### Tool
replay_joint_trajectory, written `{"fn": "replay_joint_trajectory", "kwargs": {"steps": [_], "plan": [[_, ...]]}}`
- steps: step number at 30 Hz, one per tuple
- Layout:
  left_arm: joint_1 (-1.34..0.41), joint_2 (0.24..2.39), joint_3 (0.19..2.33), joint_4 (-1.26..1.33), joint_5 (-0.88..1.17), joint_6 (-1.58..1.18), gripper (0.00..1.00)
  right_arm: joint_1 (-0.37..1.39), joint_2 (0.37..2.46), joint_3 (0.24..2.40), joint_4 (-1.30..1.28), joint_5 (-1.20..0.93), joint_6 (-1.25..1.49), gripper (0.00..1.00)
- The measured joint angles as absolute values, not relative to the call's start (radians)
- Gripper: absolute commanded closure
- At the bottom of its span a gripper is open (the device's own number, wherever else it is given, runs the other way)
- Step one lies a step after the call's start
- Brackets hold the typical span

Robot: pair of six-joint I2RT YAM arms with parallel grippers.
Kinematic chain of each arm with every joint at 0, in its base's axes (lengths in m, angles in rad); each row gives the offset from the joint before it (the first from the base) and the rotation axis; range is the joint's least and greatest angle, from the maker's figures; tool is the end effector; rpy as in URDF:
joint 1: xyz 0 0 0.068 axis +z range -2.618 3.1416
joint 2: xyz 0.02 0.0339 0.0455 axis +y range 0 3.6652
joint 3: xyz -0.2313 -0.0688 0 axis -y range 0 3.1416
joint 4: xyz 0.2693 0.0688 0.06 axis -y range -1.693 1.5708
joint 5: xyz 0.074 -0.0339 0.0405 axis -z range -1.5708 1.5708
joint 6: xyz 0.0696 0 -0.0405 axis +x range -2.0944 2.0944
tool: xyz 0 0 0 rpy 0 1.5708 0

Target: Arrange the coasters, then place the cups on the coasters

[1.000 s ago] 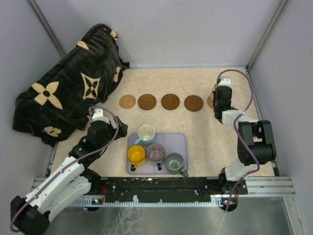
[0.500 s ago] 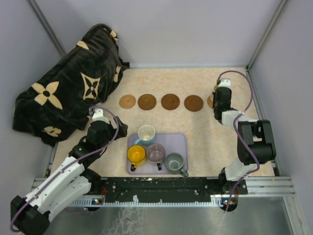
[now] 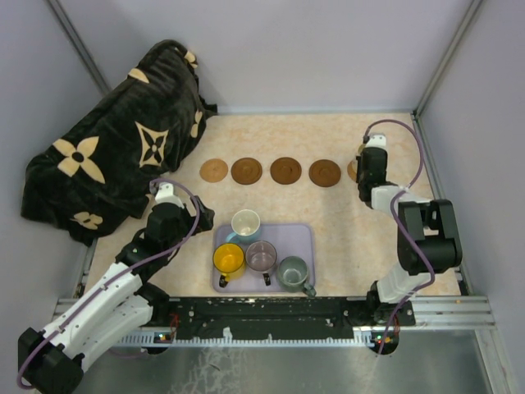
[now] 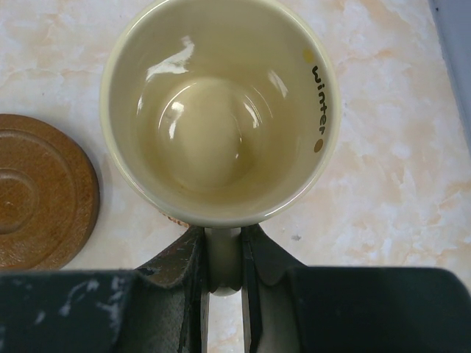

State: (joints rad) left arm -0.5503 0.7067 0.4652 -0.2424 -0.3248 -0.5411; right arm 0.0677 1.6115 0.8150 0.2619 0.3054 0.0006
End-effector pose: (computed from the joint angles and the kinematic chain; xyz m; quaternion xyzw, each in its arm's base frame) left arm 0.2194 -0.1086 0.1924 -0.0797 0.8450 -0.1466 0.5080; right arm 0.3819 0.0049 0.1225 0.0465 0.8607 -0.1154 0.4937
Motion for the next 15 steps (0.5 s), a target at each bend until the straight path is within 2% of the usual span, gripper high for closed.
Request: {"fn": "replay_joint_trajectory", "kwargs": {"steps": [15], "plan": [[-0.55, 0.707, 0.465, -0.242, -0.325, -0.54, 0.0, 0.068, 1.636, 0.809, 0.265, 0.305, 0.001, 1.0]]}}
